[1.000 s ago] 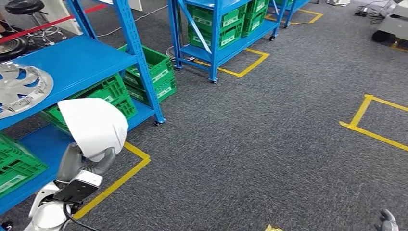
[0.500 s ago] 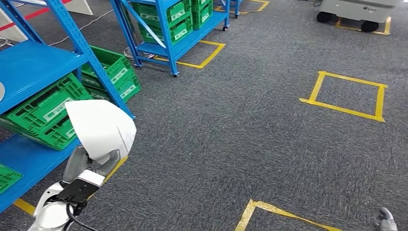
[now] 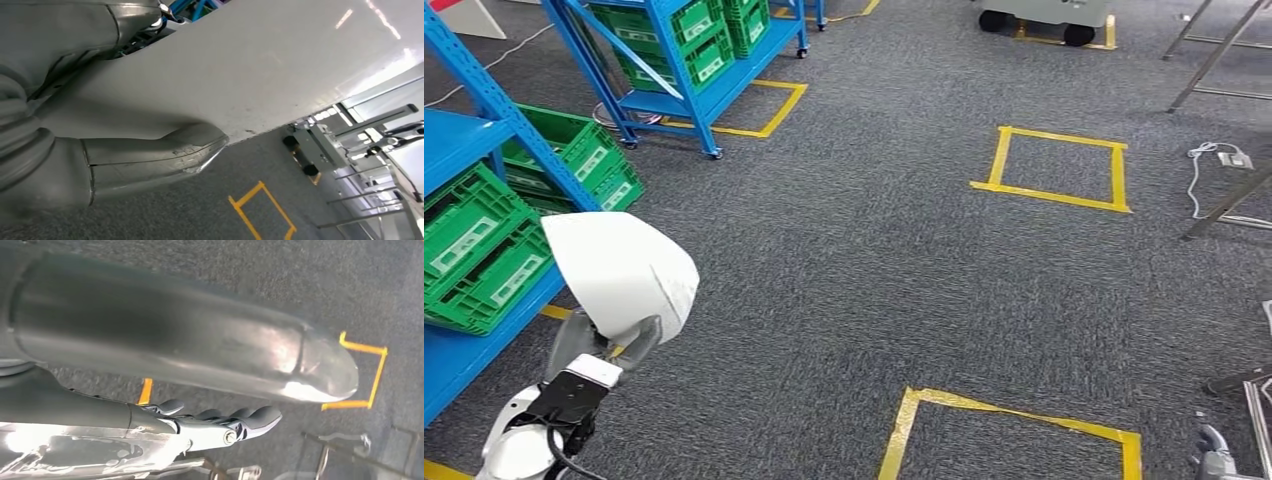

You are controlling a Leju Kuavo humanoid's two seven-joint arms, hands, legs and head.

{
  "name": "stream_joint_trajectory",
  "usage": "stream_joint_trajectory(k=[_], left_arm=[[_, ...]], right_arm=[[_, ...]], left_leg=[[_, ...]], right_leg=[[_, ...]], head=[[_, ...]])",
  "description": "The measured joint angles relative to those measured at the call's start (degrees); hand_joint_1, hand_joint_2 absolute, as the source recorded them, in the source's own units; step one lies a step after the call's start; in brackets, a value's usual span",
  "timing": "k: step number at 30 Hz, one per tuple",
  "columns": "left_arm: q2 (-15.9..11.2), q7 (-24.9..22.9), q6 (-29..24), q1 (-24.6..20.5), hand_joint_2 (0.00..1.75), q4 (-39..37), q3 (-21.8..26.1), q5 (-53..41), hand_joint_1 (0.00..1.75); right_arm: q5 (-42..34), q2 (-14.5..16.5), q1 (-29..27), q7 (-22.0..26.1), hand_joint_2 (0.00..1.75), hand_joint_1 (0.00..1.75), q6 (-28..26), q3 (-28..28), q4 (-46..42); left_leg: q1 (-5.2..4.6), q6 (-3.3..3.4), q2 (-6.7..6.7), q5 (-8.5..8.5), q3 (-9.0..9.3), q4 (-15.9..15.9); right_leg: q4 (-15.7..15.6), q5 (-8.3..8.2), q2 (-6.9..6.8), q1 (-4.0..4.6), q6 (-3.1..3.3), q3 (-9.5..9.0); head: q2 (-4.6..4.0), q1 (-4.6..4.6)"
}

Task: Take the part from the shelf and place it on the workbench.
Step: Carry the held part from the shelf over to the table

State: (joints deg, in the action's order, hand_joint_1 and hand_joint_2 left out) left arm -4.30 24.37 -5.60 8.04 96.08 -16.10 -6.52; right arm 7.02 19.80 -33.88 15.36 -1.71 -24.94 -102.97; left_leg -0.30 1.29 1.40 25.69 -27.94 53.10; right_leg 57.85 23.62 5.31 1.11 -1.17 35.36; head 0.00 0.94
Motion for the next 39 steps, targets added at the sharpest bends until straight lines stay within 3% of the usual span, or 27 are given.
stream_joint_trajectory(k=[2,3,4,5,6,8,10,11,13,15,17,19,20,21,22,24,25,27,29,31,33,35,36,37,39], left_arm=[[0.01,0.00,0.01,0.14,1.75,-0.01,0.07,0.00,1.75],[-0.01,0.00,0.01,0.24,1.75,-0.04,0.10,0.01,1.75],[-0.02,0.00,0.01,0.31,1.75,-0.08,0.12,0.01,1.75],[-0.02,0.00,0.02,0.34,1.75,-0.14,0.13,0.01,1.75],[-0.01,-0.01,0.03,0.35,1.75,-0.20,0.13,0.05,1.75],[0.02,-0.21,0.10,0.34,1.75,-0.26,0.17,0.23,1.75],[0.02,-0.62,0.20,0.27,1.75,-0.27,0.25,0.46,1.75],[0.03,-0.78,0.22,0.24,1.75,-0.27,0.28,0.52,1.75],[0.15,-0.86,0.24,0.14,1.75,-0.28,0.30,0.57,1.75],[0.34,-0.86,0.21,-0.03,1.75,-0.28,0.29,0.57,1.75],[0.43,-0.86,0.13,-0.11,1.75,-0.32,0.34,0.54,1.75],[0.49,-1.07,-0.13,-0.12,1.75,-0.42,0.42,0.36,1.75],[0.58,-1.29,-0.31,-0.15,1.75,-0.51,0.44,0.22,1.75],[0.71,-1.51,-0.50,-0.22,1.75,-0.61,0.46,0.07,1.75],[0.85,-1.69,-0.65,-0.34,1.75,-0.69,0.48,-0.04,1.75],[1.04,-1.80,-0.82,-0.68,1.75,-0.77,0.52,-0.13,1.75],[1.10,-1.81,-0.87,-0.83,1.75,-0.78,0.55,-0.15,1.75],[1.25,-1.82,-0.93,-1.01,1.75,-0.79,0.63,-0.17,1.75],[1.52,-1.73,-1.01,-1.27,1.75,-0.80,0.69,-0.19,1.75],[1.88,-1.53,-1.11,-1.58,1.75,-0.85,0.73,-0.13,1.75],[2.09,-1.69,-0.79,-1.65,1.75,-0.99,0.77,0.12,1.75],[2.10,-2.41,0.23,-1.63,1.75,-1.25,0.78,0.53,1.75],[2.08,-2.76,0.86,-1.64,1.75,-1.40,0.78,0.81,1.75],[2.07,-3.01,1.46,-1.65,1.75,-1.55,0.78,1.09,1.75],[2.01,-3.32,2.42,-1.68,1.75,-1.75,0.80,1.65,1.75]], right_arm=[[0.00,0.01,0.08,0.00,0.00,0.00,-0.01,0.02,0.00],[0.00,0.01,0.14,-0.01,0.00,0.00,0.00,0.05,0.01],[0.00,0.02,0.16,-0.02,0.00,0.00,0.01,0.10,0.02],[0.01,0.02,0.16,-0.02,0.00,0.00,0.01,0.13,0.02],[0.01,0.02,0.15,-0.01,0.00,0.00,0.01,0.14,0.03],[0.07,0.02,0.18,0.03,0.00,0.00,0.00,0.14,0.03],[0.17,0.04,0.33,0.09,0.00,0.00,-0.01,0.21,0.04],[0.22,0.05,0.39,0.12,0.00,0.00,-0.02,0.25,0.05],[0.33,0.09,0.42,0.19,0.00,0.00,-0.05,0.27,0.06],[0.51,0.12,0.46,0.25,0.00,0.00,-0.15,0.24,0.05],[0.71,0.16,0.67,0.30,0.00,0.00,-0.24,0.26,0.05],[0.80,0.19,0.81,0.32,0.00,0.00,-0.30,0.33,0.05],[0.81,0.20,0.80,0.32,0.00,0.00,-0.36,0.34,0.05],[0.81,0.20,0.79,0.31,0.00,0.00,-0.42,0.35,0.05],[0.81,0.20,0.79,0.31,0.00,0.00,-0.47,0.36,0.05],[0.83,0.20,0.83,0.31,0.00,0.00,-0.50,0.43,0.05],[0.83,0.21,0.88,0.32,0.00,0.00,-0.50,0.47,0.05],[0.83,0.24,0.85,0.32,0.00,0.00,-0.49,0.51,0.05],[0.83,0.26,0.63,0.33,0.00,0.00,-0.57,0.52,0.04],[0.83,0.26,0.63,0.39,0.00,0.00,-0.85,0.54,0.01],[0.83,0.26,0.79,0.43,0.00,0.00,-1.19,0.60,0.00],[0.83,0.26,0.83,0.45,0.00,0.00,-1.37,0.69,0.02],[0.83,0.26,0.82,0.46,0.00,0.00,-1.40,0.72,0.02],[0.83,0.26,0.81,0.49,0.00,0.00,-1.42,0.73,0.02],[0.83,0.27,0.81,0.50,0.00,0.00,-1.41,0.75,0.04]], left_leg=[[0.11,0.15,-1.39,-0.24,-0.20,-0.04],[0.11,0.17,-2.15,-0.32,-0.35,0.01],[0.12,0.12,-2.91,-0.39,-0.49,0.09],[0.15,0.04,-3.65,-0.44,-0.62,0.17],[0.21,-0.07,-4.37,-0.46,-0.71,0.25],[0.30,-0.53,-5.63,-0.44,-0.77,0.43],[0.16,-1.23,-6.62,-0.36,-0.86,0.76],[0.07,-1.57,-7.06,-0.40,-0.93,0.86],[0.16,-2.14,-7.82,-0.46,-1.06,0.92],[0.46,-2.69,-6.14,0.88,-1.70,2.33],[0.58,-2.90,-3.08,4.58,-4.46,8.42],[0.45,-2.66,-1.89,7.92,-8.46,16.57],[0.35,-2.44,-1.74,8.14,-9.59,18.62],[0.23,-2.14,-1.61,7.20,-9.71,18.55],[0.09,-1.77,-1.26,5.18,-8.70,16.18],[-0.16,-0.92,0.93,0.54,-5.38,8.66],[-0.19,-0.65,2.09,-0.93,-4.09,5.61],[-0.22,-0.43,3.01,-1.64,-3.19,3.06],[-0.15,-0.36,1.69,-1.62,-2.68,1.49],[0.09,-0.18,0.19,-1.64,-1.84,-0.34],[0.20,-0.09,-1.23,-1.49,-1.46,-0.89],[0.27,-0.20,-2.73,-1.08,-1.21,-0.83],[0.36,-0.38,-3.45,-0.76,-0.92,-0.78],[0.50,-0.66,-4.17,-0.37,-0.48,-0.74],[0.72,-1.47,-5.37,0.61,0.59,-0.59]], right_leg=[[7.00,4.03,-3.23,-0.19,-0.78,3.12],[11.26,5.95,-4.22,-0.47,-1.19,4.90],[14.42,7.11,-4.72,-0.75,-1.54,6.11],[15.44,7.21,-4.97,-1.01,-1.82,6.23],[14.02,6.33,-5.24,-1.26,-2.06,5.11],[5.75,3.40,-6.98,-1.57,-2.52,0.08],[-0.55,1.70,-8.47,-1.54,-2.17,-3.60],[-1.48,1.61,-8.58,-1.40,-1.73,-4.00],[-1.29,1.28,-7.35,-1.21,-0.65,-3.58],[-1.34,0.96,-6.22,-1.24,0.14,-3.25],[-1.39,0.63,-5.00,-1.25,0.73,-2.91],[-1.39,0.38,-3.62,-1.06,1.15,-2.50],[-1.38,0.27,-2.89,-0.94,1.28,-2.35],[-1.37,0.19,-2.14,-0.85,1.35,-2.27],[-1.36,0.13,-1.39,-0.80,1.36,-2.28],[-1.28,0.02,-0.01,-0.75,1.24,-2.25],[-1.20,-0.08,0.64,-0.78,1.08,-2.08],[-1.28,-0.47,1.86,-0.95,0.50,-1.47],[-1.58,-0.74,2.39,-1.07,-0.22,-0.81],[0.81,0.78,-0.09,-0.81,-0.79,0.89],[7.87,3.88,-3.42,-0.78,-1.31,4.68],[14.08,5.14,-4.63,-1.20,-1.91,8.24],[14.30,4.26,-4.93,-1.48,-2.21,8.63],[12.14,2.39,-5.31,-1.75,-2.52,7.79],[4.47,-1.48,-7.15,-1.89,-3.29,3.85]], head=[[0.00,0.43],[0.00,0.50],[0.00,0.50],[0.00,0.53],[0.00,0.52],[0.00,0.52],[0.00,0.43],[0.00,0.39],[0.00,0.33],[0.00,0.26],[0.00,0.06],[0.00,-0.06],[0.00,-0.06],[0.00,-0.05],[0.00,-0.04],[0.00,-0.02],[0.00,-0.03],[0.00,-0.04],[0.01,-0.11],[0.01,0.11],[0.00,0.43],[0.00,0.56],[0.00,0.61],[0.00,0.63],[0.00,0.73]])
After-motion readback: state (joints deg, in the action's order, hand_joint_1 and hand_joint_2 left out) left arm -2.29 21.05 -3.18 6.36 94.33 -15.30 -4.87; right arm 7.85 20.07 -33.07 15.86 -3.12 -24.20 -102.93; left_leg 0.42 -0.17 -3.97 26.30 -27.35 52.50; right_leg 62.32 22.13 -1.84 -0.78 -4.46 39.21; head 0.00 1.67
